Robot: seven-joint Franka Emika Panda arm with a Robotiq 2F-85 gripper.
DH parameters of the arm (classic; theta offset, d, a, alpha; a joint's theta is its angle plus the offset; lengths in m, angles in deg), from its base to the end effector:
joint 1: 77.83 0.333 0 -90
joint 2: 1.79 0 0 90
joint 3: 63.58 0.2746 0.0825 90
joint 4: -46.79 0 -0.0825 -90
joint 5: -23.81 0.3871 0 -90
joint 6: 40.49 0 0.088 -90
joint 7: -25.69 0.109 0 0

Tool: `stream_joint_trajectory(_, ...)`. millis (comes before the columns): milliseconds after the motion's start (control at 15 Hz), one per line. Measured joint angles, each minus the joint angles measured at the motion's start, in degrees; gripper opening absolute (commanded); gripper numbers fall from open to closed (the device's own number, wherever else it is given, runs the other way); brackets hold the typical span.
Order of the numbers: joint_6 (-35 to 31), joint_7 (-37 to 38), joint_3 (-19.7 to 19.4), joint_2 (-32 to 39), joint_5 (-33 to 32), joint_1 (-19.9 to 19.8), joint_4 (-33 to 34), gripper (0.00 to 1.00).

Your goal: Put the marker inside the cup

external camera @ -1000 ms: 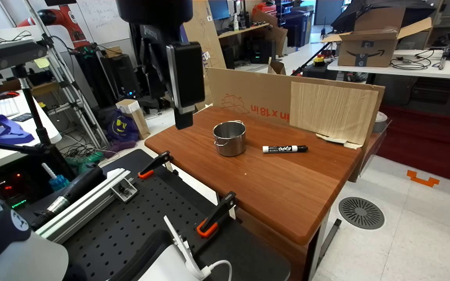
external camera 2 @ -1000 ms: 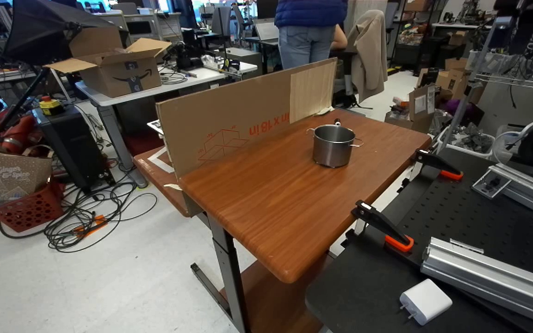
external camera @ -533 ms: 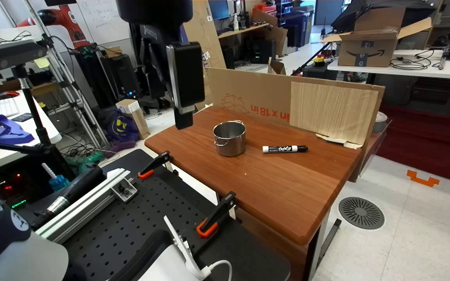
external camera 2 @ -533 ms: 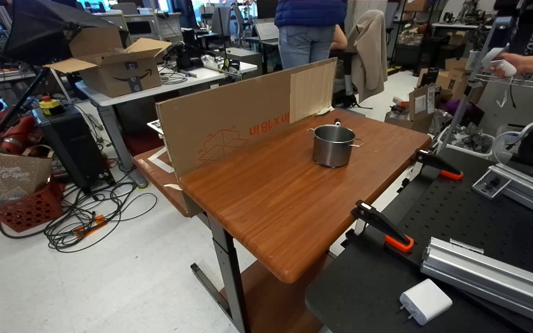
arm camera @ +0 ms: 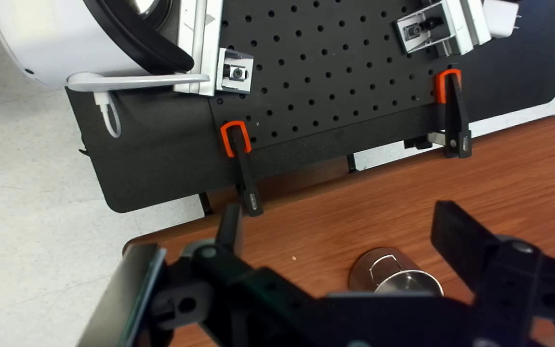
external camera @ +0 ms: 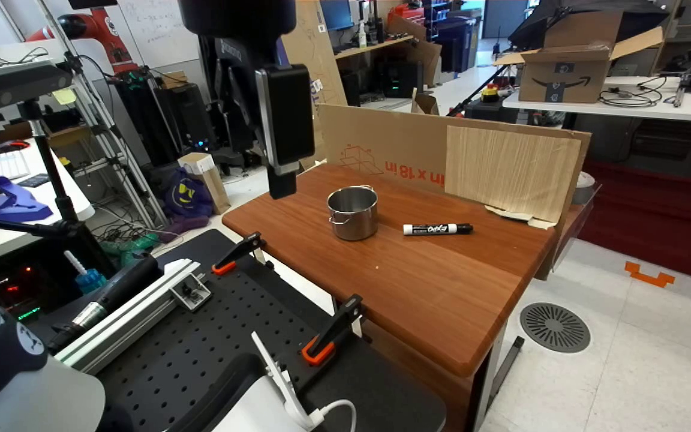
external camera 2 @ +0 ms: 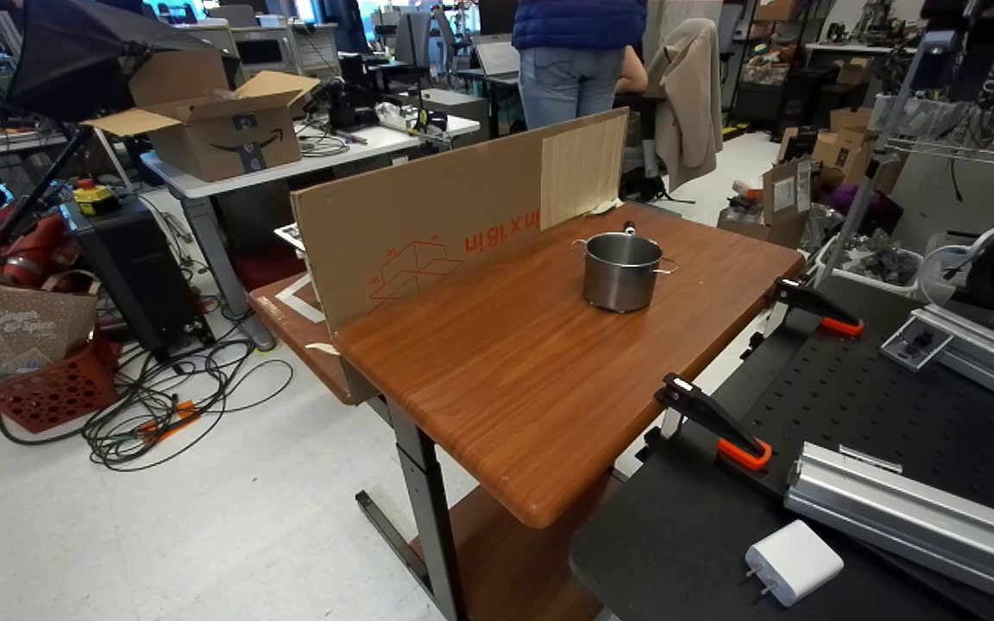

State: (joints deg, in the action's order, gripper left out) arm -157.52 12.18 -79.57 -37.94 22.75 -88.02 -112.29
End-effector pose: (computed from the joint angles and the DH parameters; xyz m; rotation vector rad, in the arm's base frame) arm 0.3217 -0.1401 0.3380 -2.9540 0.2221 0.1012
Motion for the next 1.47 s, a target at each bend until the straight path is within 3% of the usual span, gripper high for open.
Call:
stream_joint_trajectory(1000,0.0,0.1,0.2,0.1,0.1,0.0,0.0,1.00)
stream_joint_trajectory(1467,-2.3,6.3,3.3,3.5,1.9,1.2,3.9,1.00)
